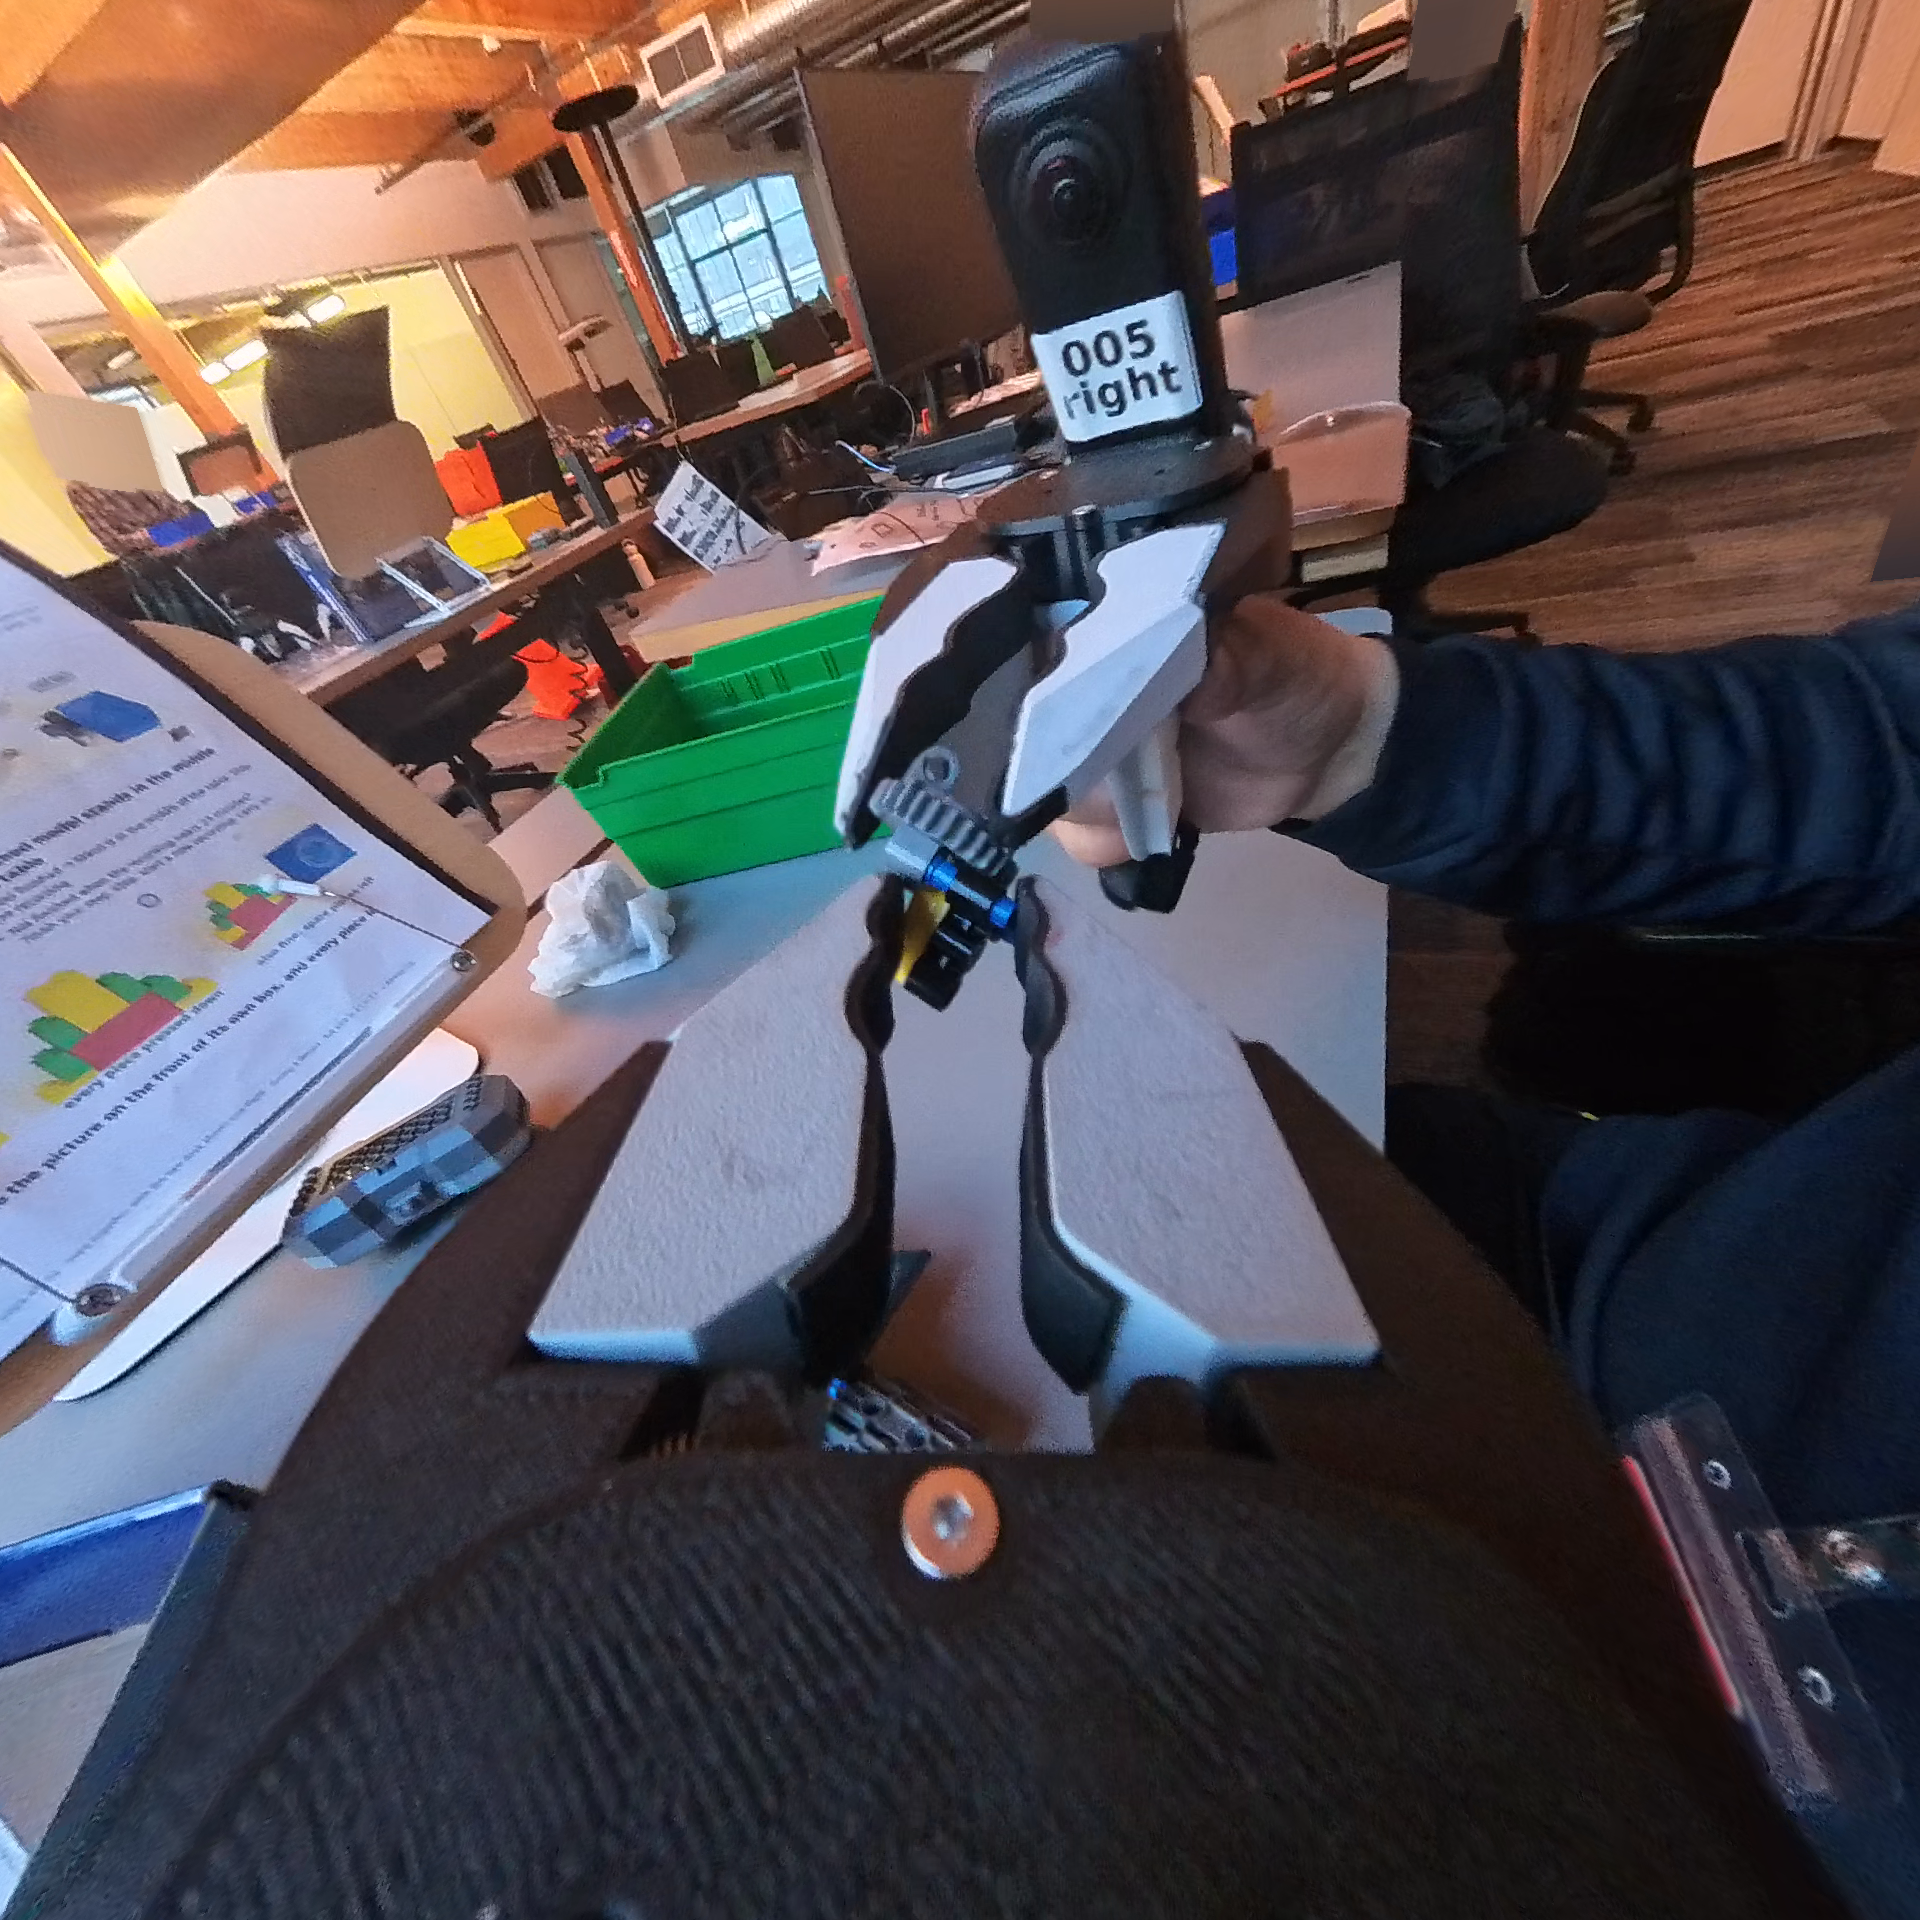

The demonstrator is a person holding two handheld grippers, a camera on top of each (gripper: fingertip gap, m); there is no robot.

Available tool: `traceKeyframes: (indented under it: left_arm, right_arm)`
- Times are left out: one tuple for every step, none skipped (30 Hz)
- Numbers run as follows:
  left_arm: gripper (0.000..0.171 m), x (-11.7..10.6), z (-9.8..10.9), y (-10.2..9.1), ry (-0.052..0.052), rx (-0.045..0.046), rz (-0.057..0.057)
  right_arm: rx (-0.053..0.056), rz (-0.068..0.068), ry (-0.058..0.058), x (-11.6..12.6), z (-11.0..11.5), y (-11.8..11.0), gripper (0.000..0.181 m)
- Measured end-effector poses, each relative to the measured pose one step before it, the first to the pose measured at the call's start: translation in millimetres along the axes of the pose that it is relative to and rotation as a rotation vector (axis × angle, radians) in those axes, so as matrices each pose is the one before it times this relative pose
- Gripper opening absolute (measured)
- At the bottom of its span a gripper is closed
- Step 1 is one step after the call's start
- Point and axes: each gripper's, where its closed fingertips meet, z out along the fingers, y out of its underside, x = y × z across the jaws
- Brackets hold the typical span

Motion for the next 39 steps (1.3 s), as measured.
traceKeyframes:
  left_arm:
    - [0.018,-0.60,-0.22,1.02,0.0008,-0.00475,-0.0082]
    - [0.018,-0.68,0.34,2.25,-0.0018,-0.01316,-0.0021]
    - [0.018,1.81,1.11,3.64,0.0103,-0.02129,0.0047]
    - [0.018,2.20,0.54,-0.80,0.0061,0.00814,0.0062]
    - [0.018,-0.16,0.34,-2.17,-0.0093,0.01277,0.0012]
    - [0.018,-1.08,0.50,-0.42,-0.0109,-0.00247,0.0005]
    - [0.018,-0.66,0.32,0.67,-0.0044,-0.00884,0.0057]
    - [0.018,-0.30,-0.15,0.47,-0.0026,-0.00325,0.0077]
    - [0.018,-0.33,-0.68,-0.35,-0.0028,0.00524,0.0036]
    - [0.018,0.33,-0.71,-1.07,0.0042,0.00931,-0.0027]
    - [0.018,1.41,-0.60,-1.84,0.0147,0.01194,-0.0084]
    - [0.018,2.10,-0.92,-3.31,0.0187,0.02078,-0.0104]
    - [0.018,1.55,-1.15,-4.07,0.0130,0.02535,-0.0072]
    - [0.018,1.76,-1.21,-3.23,0.0133,0.02022,-0.0034]
    - [0.018,3.24,-1.20,-2.90,0.0224,0.01786,0.0020]
    - [0.019,3.55,-1.30,-3.67,0.0209,0.02370,0.0090]
    - [0.018,2.77,-1.32,-3.73,0.0133,0.02378,0.0153]
    - [0.018,3.31,-0.94,-2.76,0.0170,0.01728,0.0170]
    - [0.019,3.05,-0.66,-1.99,0.0150,0.01140,0.0159]
    - [0.018,1.52,-0.67,-1.85,0.0039,0.01059,0.0162]
    - [0.018,1.41,-0.33,-1.65,0.0020,0.01118,0.0175]
    - [0.018,0.92,-0.10,-1.28,0.0001,0.00753,0.0122]
    - [0.018,-0.01,0.10,-0.42,-0.0041,0.00087,0.0033]
    - [0.018,0.58,-0.31,-0.62,0.0035,0.00244,0.0008]
    - [0.018,-0.09,-0.74,-1.48,0.0013,0.00765,-0.0017]
    - [0.018,-0.01,-0.53,-0.06,0.0033,-0.00247,0.0015]
    - [0.018,0.45,-0.86,-0.42,0.0045,0.00047,0.0069]
    - [0.018,0.95,-0.87,-0.79,0.0056,0.00503,0.0115]
    - [0.018,1.01,-0.44,-0.31,0.0048,0.00288,0.0140]
    - [0.018,1.61,-0.29,-0.08,0.0084,0.00206,0.0121]
    - [0.018,-0.68,-0.18,0.64,-0.0032,-0.00454,0.0030]
    - [0.018,-3.23,-0.12,2.13,-0.0153,-0.01622,-0.0040]
    - [0.018,-3.79,0.05,2.81,-0.0175,-0.02166,-0.0053]
    - [0.018,-4.22,0.20,3.57,-0.0214,-0.02650,-0.0069]
    - [0.018,-3.57,0.59,3.23,-0.0195,-0.02567,-0.0105]
    - [0.018,-2.40,0.73,2.77,-0.0116,-0.02050,-0.0110]
    - [0.018,-2.38,0.83,2.23,-0.0126,-0.01646,-0.0116]
    - [0.018,-2.13,0.47,0.95,-0.0123,-0.00775,-0.0112]
    - [0.018,-1.26,0.53,0.60,-0.0068,-0.00595,-0.0096]
  right_arm:
    - [0.0034,0.0026,0.0092,1.47,-0.41,-0.75,0.024]
    - [0.0096,0.0008,0.0192,2.99,-1.11,-1.71,0.021]
    - [0.0204,-0.0016,0.0306,4.98,-2.60,-3.22,0.006]
    - [0.0207,-0.0059,0.0316,5.78,-3.76,-3.06,0.000]
    - [0.0104,0.0006,0.0015,2.22,-3.02,-1.34,0.000]
    - [0.0006,0.0171,-0.0224,-0.90,-2.47,0.04,0.000]
    - [-0.0007,0.0238,-0.0193,-0.64,-1.78,-0.22,0.001]
    - [0.0023,0.0169,-0.0160,-0.63,-1.44,-0.68,0.010]
    - [0.0019,0.0104,-0.0145,-0.82,-1.12,-0.71,0.015]
    - [0.0026,0.0076,-0.0127,-0.68,-0.85,-0.30,0.015]
    - [0.0066,0.0087,-0.0177,-1.54,-0.81,-0.39,0.016]
    - [0.0084,0.0150,-0.0290,-3.03,-0.49,-0.11,0.016]
    - [0.0065,0.0202,-0.0352,-3.77,-0.22,0.10,0.016]
    - [0.0050,0.0191,-0.0324,-3.34,0.09,0.30,0.016]
    - [0.0061,0.0152,-0.0222,-1.74,-0.04,0.12,0.016]
    - [0.0089,0.0130,-0.0126,-0.61,-0.23,-0.38,0.017]
    - [0.0120,0.0139,-0.0138,-0.97,-0.20,-0.95,0.017]
    - [0.0114,0.0172,-0.0224,-2.35,0.03,-1.20,0.016]
    - [0.0064,0.0195,-0.0294,-3.64,0.59,-0.50,0.016]
    - [-0.0009,0.0191,-0.0317,-4.25,1.19,0.60,0.016]
    - [-0.0080,0.0154,-0.0254,-3.40,1.90,1.84,0.017]
    - [-0.0111,0.0090,-0.0165,-2.34,2.34,2.51,0.018]
    - [-0.0094,0.0050,-0.0140,-2.10,2.36,2.52,0.017]
    - [0.0038,0.0055,-0.0160,-2.12,1.63,0.27,0.016]
    - [0.0134,0.0083,-0.0136,-1.49,0.67,-1.32,0.014]
    - [0.0046,0.0101,-0.0084,-0.33,0.78,0.11,0.014]
    - [0.0023,0.0129,-0.0120,-0.80,0.83,0.71,0.014]
    - [0.0006,0.0153,-0.0171,-1.39,0.98,1.10,0.015]
    - [-0.0027,0.0159,-0.0114,-0.30,1.29,1.46,0.018]
    - [-0.0030,0.0159,-0.0065,0.52,0.96,1.39,0.023]
    - [0.0018,0.0154,-0.0035,1.09,0.06,0.21,0.024]
    - [0.0044,0.0083,0.0108,3.04,-0.88,-0.53,0.023]
    - [0.0038,-0.0042,0.0272,4.68,-1.68,-0.77,0.023]
    - [-0.0016,-0.0148,0.0365,5.24,-1.71,-0.45,0.023]
    - [-0.0113,-0.0233,0.0412,5.01,-1.43,0.46,0.022]
    - [-0.0211,-0.0334,0.0421,3.96,-0.84,1.12,0.025]
    - [-0.0184,-0.0429,0.0449,3.14,-0.75,0.21,0.028]
    - [-0.0106,-0.0500,0.0471,2.89,-1.34,-1.43,0.028]
    - [-0.0110,-0.0488,0.0451,2.73,-1.37,-1.59,0.028]
